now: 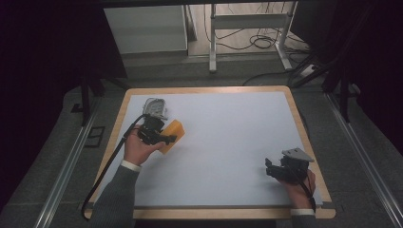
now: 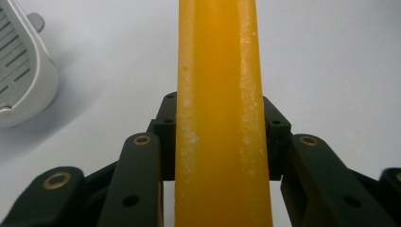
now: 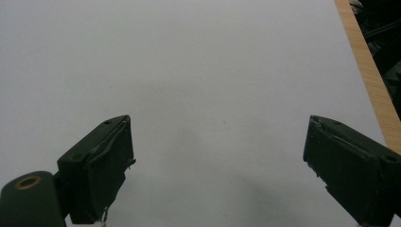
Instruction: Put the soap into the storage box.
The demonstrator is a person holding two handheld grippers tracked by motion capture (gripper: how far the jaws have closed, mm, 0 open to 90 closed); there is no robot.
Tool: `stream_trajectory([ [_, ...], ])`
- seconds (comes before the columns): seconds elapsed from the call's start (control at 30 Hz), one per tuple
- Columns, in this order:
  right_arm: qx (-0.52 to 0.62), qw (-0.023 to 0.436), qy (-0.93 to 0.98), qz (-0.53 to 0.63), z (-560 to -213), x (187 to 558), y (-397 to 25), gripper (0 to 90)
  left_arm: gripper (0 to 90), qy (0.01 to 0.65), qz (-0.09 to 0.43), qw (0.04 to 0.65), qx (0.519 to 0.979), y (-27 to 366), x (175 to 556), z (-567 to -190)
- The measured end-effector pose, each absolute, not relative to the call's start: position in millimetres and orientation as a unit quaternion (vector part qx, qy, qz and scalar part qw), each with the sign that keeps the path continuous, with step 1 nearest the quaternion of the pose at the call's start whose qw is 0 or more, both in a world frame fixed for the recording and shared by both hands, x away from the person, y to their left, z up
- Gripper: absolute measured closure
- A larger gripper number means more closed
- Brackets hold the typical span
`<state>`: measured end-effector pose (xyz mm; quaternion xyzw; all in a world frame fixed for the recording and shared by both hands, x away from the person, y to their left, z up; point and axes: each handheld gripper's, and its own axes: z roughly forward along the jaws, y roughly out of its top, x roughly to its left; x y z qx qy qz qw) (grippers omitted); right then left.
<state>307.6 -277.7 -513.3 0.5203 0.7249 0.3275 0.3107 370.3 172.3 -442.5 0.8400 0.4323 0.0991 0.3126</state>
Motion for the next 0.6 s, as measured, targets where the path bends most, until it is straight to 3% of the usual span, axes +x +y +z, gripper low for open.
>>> stream_trajectory([
  [0.6, 0.517, 0.311, 0.727, 0.329, -512.1, 306.8, -276.5, 9.4, 61.1, 0.448, 0.109, 0.32, 0.828, 188.5, 385.0, -436.9],
])
